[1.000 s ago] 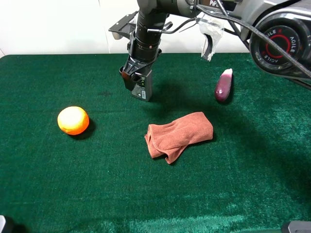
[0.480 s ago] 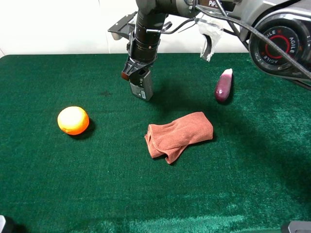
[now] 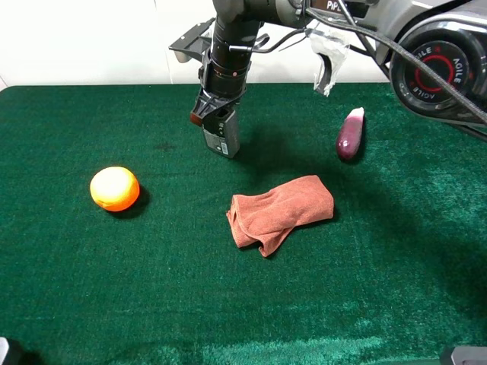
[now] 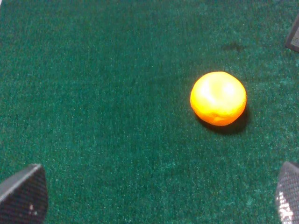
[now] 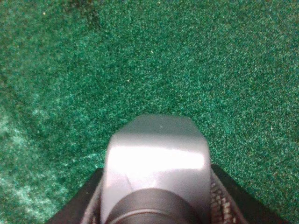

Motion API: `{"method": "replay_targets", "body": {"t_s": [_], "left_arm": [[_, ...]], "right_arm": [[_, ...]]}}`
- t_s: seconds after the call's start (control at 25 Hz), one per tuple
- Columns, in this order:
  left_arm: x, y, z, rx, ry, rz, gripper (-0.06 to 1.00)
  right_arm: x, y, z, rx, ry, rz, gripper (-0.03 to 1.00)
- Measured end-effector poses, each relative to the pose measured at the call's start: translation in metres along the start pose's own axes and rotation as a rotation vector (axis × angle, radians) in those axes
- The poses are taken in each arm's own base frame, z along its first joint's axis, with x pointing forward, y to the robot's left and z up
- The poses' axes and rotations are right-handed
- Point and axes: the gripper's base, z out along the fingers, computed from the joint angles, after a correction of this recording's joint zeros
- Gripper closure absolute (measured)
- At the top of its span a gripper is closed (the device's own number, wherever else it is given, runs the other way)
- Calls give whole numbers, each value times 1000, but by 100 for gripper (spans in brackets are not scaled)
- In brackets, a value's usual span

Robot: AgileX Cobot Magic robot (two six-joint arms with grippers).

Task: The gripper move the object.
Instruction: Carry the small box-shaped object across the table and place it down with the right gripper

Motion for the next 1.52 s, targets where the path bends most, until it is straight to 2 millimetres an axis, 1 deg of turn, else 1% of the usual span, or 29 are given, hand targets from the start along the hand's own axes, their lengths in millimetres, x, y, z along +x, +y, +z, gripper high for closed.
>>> {"method": "replay_targets", "body": {"t_s": [0.12, 0.24, 0.44, 0.76, 1.12, 1.28, 1.52], "left_arm": [[0, 0, 0, 0, 0, 0, -5], [0, 0, 0, 0, 0, 0, -5], [0, 0, 0, 0, 0, 0, -5], [0, 0, 0, 0, 0, 0, -5], [0, 0, 0, 0, 0, 0, -5], [0, 0, 0, 0, 0, 0, -5], [0, 0, 0, 0, 0, 0, -5]], "right_arm": [[0, 0, -2, -4, 8, -1, 64], [-2, 0, -9, -11, 20, -2, 64], [-9, -1, -28, 4, -10, 5, 65], [-9, 2, -53, 2, -4, 42, 65], [-10, 4, -93, 46, -39, 85, 65], [-7, -1, -115, 78, -69, 110, 65], [6, -19, -141, 146, -83, 175, 65]]}}
